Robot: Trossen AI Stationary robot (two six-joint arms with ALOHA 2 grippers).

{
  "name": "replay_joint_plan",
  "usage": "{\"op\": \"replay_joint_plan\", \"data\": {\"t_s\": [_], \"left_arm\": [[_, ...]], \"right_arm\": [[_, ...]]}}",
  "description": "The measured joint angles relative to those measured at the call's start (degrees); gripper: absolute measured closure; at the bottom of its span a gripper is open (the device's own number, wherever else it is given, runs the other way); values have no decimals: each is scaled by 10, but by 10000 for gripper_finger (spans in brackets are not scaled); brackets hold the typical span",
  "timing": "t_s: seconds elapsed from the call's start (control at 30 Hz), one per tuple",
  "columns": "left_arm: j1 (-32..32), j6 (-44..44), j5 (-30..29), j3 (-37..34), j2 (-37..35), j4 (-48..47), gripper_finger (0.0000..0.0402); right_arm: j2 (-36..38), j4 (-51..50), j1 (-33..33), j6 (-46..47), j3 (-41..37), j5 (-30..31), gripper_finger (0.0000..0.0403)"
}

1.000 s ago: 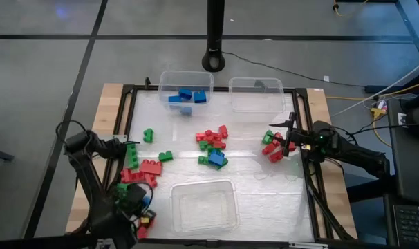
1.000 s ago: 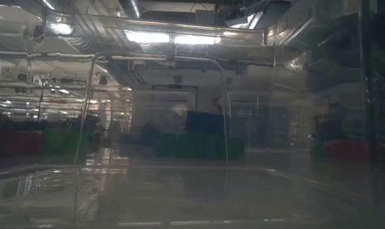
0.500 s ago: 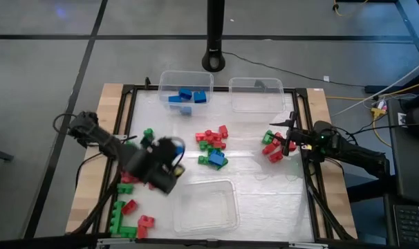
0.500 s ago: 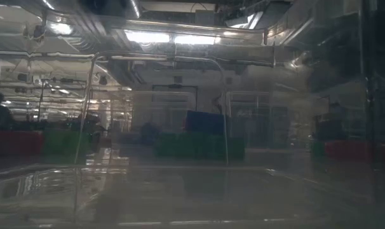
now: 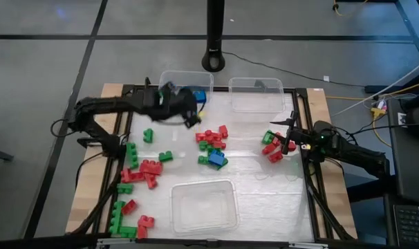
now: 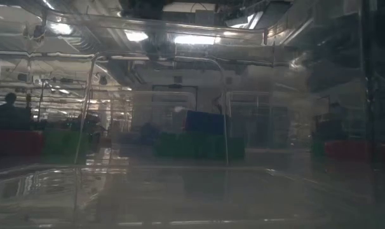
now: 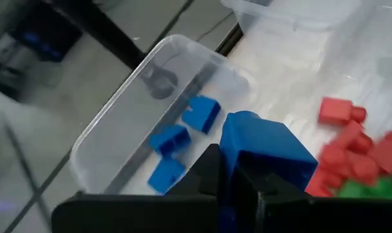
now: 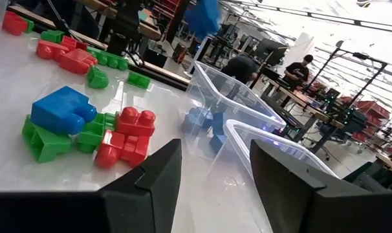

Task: Sort blocks
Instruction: Put the blue game piece into the top left transparent bin

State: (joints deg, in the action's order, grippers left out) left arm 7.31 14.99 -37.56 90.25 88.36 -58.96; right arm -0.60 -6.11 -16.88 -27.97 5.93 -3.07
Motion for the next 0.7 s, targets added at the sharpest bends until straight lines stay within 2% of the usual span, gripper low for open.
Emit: {"op": "replay_joint_plan", "data": {"t_s": [0.1,0.27,0.5,0.7], "left_arm": [[79,-83,82,-19,1,70,396],[187,-158,162,-53,3,157,388],[273,-170,207,-92,3,211,377],[300,-169,237,-101,3,220,307]], "right_arm": [[0,0,0,-1,0,0,217],[0,0,0,-1,0,9,217],[0,0,0,-1,0,11,217],[0,0,0,-1,0,12,217]]}}
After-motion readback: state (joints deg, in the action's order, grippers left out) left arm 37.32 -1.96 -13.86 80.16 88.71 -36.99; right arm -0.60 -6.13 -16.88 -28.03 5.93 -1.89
